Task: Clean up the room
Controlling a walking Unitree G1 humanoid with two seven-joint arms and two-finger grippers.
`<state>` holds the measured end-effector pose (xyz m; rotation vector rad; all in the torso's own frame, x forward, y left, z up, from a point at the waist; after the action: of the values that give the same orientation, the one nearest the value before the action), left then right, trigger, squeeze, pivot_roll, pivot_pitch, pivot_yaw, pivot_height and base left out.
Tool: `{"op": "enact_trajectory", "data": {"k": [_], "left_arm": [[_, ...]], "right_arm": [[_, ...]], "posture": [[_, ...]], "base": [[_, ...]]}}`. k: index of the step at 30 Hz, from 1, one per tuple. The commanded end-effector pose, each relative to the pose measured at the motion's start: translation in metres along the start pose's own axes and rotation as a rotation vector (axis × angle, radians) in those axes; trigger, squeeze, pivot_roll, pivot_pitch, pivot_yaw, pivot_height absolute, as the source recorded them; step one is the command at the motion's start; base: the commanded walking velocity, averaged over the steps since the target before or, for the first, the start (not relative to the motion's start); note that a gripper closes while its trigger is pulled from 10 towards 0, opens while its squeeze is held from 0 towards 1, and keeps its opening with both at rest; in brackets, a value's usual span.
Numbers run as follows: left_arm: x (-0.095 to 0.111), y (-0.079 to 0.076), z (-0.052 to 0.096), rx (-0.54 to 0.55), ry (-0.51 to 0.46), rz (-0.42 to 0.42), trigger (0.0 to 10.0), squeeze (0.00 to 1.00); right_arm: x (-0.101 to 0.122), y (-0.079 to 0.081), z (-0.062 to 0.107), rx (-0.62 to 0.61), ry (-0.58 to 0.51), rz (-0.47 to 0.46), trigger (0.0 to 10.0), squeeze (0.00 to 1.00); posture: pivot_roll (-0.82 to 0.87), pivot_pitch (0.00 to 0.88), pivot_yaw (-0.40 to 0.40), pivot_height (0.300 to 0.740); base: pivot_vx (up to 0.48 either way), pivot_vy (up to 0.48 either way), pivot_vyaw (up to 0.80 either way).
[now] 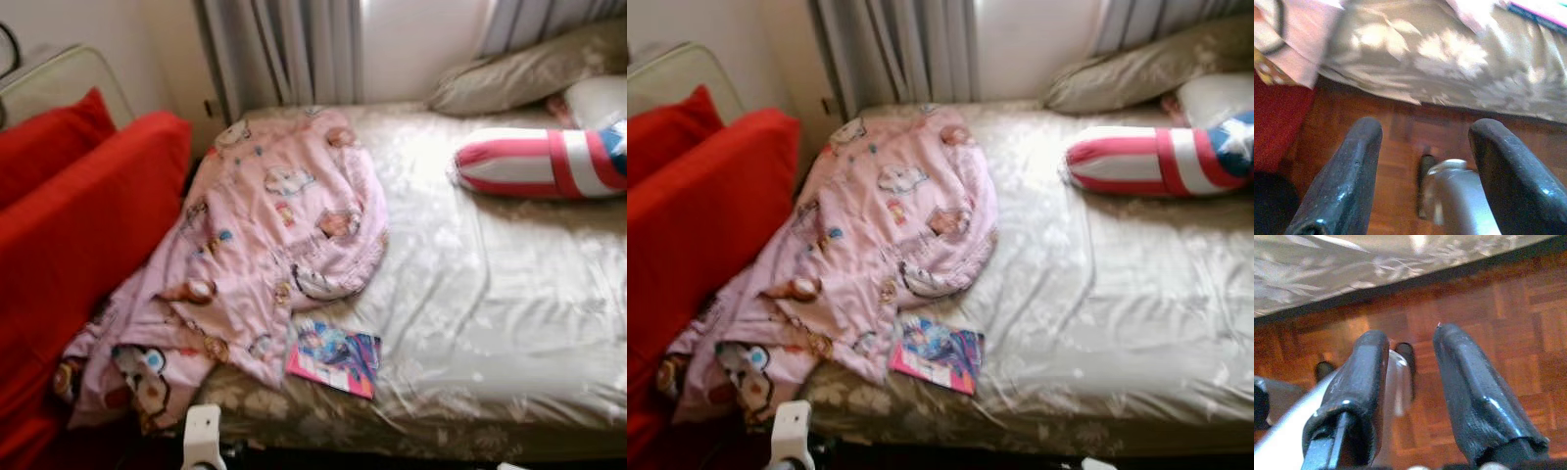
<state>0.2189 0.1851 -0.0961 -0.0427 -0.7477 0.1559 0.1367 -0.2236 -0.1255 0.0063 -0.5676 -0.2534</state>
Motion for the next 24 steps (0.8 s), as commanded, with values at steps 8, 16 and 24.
{"op": "enact_trajectory", "data": {"k": [8,16,24], "left_arm": [[0.000,0.012,0.002,0.030,0.001,-0.006,10.0,0.00],[0.000,0.011,0.001,0.026,-0.003,0.002,10.0,0.00],[0.001,0.010,0.001,0.021,-0.006,0.001,10.0,0.00]], "right_arm": [[0.003,0.037,-0.007,0.040,0.005,0.008,10.0,0.00],[-0.007,0.037,-0.004,0.044,0.004,0.010,10.0,0.00],[-0.007,0.007,0.002,0.035,-0.020,0.033,10.0,0.00]], "posture": [[0.04,0.045,0.022,0.740],[0.04,0.049,0.020,0.740],[0.05,0.050,0.020,0.740]], "base": [[0.000,0.141,0.00],[0.000,0.000,0.00],[0.232,0.000,0.05]]}}
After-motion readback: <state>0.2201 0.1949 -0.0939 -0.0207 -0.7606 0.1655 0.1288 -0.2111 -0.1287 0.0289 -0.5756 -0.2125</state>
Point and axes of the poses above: a point about 5 cm out from each wrist's last joint towards the gripper, its own z axis pointing back from the gripper into the wrist, its own x axis along the axis of the wrist's last joint, y = z × x, the point moved 3 cm from there along -z, pointing out of the wrist towards the gripper, and after that the axes turned 3 degrees about z, right-handed, at the moved point
